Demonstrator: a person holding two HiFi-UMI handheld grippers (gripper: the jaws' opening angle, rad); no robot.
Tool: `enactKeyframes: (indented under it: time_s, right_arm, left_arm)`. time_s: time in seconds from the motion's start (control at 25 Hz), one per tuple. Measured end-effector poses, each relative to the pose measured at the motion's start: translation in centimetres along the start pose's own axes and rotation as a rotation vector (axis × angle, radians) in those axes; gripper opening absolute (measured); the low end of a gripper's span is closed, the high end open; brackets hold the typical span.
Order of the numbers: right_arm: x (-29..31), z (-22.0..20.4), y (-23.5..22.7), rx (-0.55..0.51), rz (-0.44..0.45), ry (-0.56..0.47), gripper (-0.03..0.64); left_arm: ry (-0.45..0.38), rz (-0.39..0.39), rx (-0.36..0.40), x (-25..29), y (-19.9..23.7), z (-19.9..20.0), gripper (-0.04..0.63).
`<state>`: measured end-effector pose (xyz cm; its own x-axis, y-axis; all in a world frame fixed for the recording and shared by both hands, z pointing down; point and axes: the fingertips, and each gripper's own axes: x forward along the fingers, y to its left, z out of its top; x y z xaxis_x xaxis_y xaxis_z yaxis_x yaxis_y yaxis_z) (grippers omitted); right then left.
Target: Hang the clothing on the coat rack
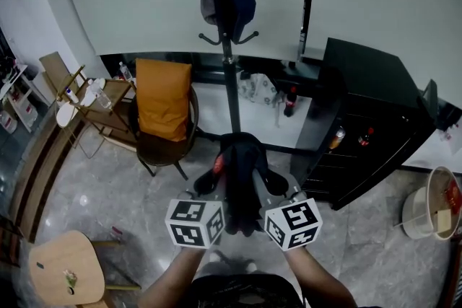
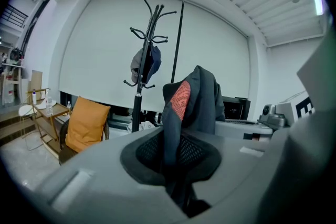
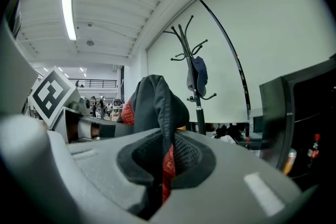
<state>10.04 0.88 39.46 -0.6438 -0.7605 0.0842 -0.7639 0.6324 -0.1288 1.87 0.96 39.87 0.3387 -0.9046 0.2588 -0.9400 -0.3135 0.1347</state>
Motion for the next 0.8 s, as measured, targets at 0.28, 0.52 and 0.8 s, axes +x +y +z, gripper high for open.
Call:
enactKeyframes:
  time_s: [0.28,0.52,0.8]
  right_arm:
    - [3.3,0.0,-1.2,-0.017,-0.018,0.019,0.02]
    - [7.4,0.3,-2.4,-0.012,-0.06,0.027,0.02]
    - [11.6,0.7,-3.3,-0.011,-0.113,0.034,0.02]
  left_arm:
    - [-0.002,-0.023,-0.018,3.0,2.4,0.5,0.035]
    - [0.01,-0.066,-0.026,6.3,5.3,1.6,0.035]
    - [0.019,-0.12,-0.031,9.4,8.5,2.7,0.035]
